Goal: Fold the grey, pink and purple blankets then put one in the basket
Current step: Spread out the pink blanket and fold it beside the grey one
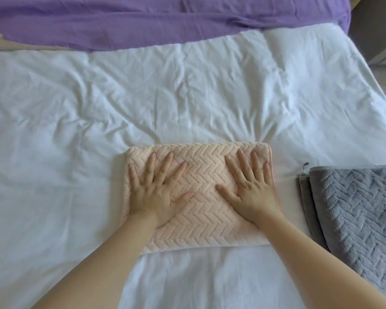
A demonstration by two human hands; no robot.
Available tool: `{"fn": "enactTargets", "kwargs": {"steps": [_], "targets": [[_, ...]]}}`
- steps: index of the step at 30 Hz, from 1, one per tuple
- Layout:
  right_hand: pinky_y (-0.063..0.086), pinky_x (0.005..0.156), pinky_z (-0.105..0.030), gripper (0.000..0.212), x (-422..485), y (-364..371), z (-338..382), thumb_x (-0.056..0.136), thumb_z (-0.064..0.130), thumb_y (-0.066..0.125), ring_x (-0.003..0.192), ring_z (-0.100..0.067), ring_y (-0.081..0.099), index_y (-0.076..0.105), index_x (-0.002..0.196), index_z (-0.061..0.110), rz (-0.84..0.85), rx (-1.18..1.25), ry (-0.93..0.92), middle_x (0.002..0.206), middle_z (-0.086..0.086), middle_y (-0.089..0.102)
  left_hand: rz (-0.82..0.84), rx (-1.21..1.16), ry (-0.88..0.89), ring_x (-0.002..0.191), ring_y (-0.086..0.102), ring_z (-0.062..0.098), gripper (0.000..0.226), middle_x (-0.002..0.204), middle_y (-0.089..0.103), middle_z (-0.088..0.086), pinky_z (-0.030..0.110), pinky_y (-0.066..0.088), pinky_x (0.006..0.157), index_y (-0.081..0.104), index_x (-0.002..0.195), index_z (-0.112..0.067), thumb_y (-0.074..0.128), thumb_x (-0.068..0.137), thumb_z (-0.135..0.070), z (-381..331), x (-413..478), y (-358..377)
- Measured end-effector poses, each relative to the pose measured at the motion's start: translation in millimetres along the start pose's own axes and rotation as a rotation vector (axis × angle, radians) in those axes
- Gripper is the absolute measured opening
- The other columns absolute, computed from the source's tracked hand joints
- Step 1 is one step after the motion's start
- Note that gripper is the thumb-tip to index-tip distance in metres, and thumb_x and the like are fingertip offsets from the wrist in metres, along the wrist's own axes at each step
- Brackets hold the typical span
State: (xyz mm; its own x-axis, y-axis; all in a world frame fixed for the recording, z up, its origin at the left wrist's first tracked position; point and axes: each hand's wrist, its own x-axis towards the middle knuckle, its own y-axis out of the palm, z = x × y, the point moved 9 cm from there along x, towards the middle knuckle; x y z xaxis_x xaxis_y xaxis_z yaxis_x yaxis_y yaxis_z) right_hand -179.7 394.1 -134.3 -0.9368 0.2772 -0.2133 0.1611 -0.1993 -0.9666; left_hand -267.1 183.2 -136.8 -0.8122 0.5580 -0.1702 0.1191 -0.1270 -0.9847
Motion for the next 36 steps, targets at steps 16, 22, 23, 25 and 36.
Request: {"fn": "enactTargets", "kwargs": {"steps": [16,22,23,25,36], "targets": [[0.044,0.074,-0.038,0.039,-85.3,-35.1,-56.6,0.081,0.043,0.069,0.087,-0.028,0.055,0.048,0.113,0.047,-0.156,0.675,0.573,0.111,-0.008,0.058,-0.170,-1.158,-0.702,0.090,0.055,0.016,0.058,0.103,0.057,-0.007,0.027,0.038,0.076,0.044,0.131,-0.017,0.056,0.087,-0.053,87.3,-67.5,-12.3],[0.040,0.072,-0.036,0.058,-70.0,-79.8,-62.0,0.080,0.042,0.071,0.087,-0.029,0.053,0.042,0.127,0.026,-0.176,0.478,0.387,0.096,-0.005,0.055,-0.150,-1.264,-0.831,0.113,0.058,0.028,0.082,0.128,0.056,0.008,0.035,0.047,0.089,0.026,0.144,-0.011,0.065,0.083,-0.049,58.5,-164.7,-13.3],[0.040,0.075,-0.037,0.056,-71.4,-80.7,-62.4,0.082,0.040,0.068,0.096,-0.032,0.054,0.042,0.129,0.025,-0.172,0.436,0.359,0.102,-0.010,0.059,-0.088,-1.318,-0.829,0.112,0.058,0.027,0.089,0.127,0.057,0.007,0.038,0.048,0.090,0.017,0.147,-0.014,0.067,0.081,-0.048,47.8,-180.4,-5.9],[0.038,0.093,-0.044,0.058,-82.5,-72.9,-67.3,0.087,0.037,0.061,0.120,-0.035,0.045,0.038,0.138,0.022,-0.170,0.374,0.404,0.127,-0.013,0.055,0.030,-1.346,-0.816,0.117,0.054,0.030,0.097,0.130,0.053,0.013,0.046,0.046,0.097,0.004,0.149,-0.017,0.067,0.082,-0.048,32.6,-201.5,6.6],[0.041,0.107,-0.040,0.058,-191.9,14.0,6.3,0.089,0.033,0.064,0.119,-0.007,0.052,0.030,0.136,0.034,-0.419,1.490,0.773,0.134,0.010,0.049,0.186,-0.576,-0.122,0.139,0.032,0.027,0.079,0.155,0.027,0.006,0.042,0.029,0.107,0.020,0.150,-0.020,0.031,0.089,-0.068,9.7,-43.3,-39.3]]}}
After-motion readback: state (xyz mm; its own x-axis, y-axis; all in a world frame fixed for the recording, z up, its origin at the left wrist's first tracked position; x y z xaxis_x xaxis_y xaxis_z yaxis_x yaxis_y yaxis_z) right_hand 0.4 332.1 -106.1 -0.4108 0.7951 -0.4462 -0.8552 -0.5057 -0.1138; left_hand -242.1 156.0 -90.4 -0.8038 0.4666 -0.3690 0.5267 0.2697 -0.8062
